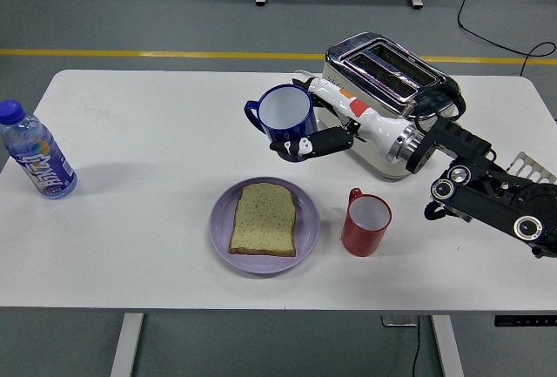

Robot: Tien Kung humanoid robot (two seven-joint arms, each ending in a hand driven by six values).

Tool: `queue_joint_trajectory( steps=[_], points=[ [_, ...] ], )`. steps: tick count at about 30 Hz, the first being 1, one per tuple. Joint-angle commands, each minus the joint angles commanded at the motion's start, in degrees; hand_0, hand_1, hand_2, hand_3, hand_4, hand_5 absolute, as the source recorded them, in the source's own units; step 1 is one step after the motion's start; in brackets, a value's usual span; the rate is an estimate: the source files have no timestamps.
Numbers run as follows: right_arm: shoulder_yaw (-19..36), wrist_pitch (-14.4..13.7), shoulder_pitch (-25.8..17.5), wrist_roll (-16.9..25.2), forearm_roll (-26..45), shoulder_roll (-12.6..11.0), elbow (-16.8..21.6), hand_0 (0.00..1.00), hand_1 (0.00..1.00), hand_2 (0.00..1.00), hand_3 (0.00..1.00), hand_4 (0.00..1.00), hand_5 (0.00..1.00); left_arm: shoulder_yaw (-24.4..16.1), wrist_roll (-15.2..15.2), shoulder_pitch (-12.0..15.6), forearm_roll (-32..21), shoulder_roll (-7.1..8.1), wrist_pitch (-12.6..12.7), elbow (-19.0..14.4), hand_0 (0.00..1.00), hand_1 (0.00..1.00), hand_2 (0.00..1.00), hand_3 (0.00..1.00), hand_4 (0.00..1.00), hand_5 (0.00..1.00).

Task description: Pick up the cup,pour liquid into bread,place the cup on the desk

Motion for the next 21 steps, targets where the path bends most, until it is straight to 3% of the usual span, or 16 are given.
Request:
queue_joint_trajectory(
  steps=[7, 21],
  points=[
    [1.24, 1.41, -0.5, -0.93, 4.02, -0.41, 0.9, 0.457, 0.398, 0.525, 0.536, 0.667, 0.002, 0.26, -0.11, -0.03, -0.46, 0.0, -0.07, 0.03, 0.69, 0.756, 0.773, 0.611, 0.396, 0.998],
    [3.85, 1.13, -2.01, -7.15, 13.95, -0.41, 2.48, 0.452, 0.397, 0.526, 0.536, 0.668, 0.002, 0.49, -0.21, 0.0, -0.82, -0.03, -0.07, 0.03, 0.69, 0.756, 0.773, 0.611, 0.396, 0.998]
  ],
)
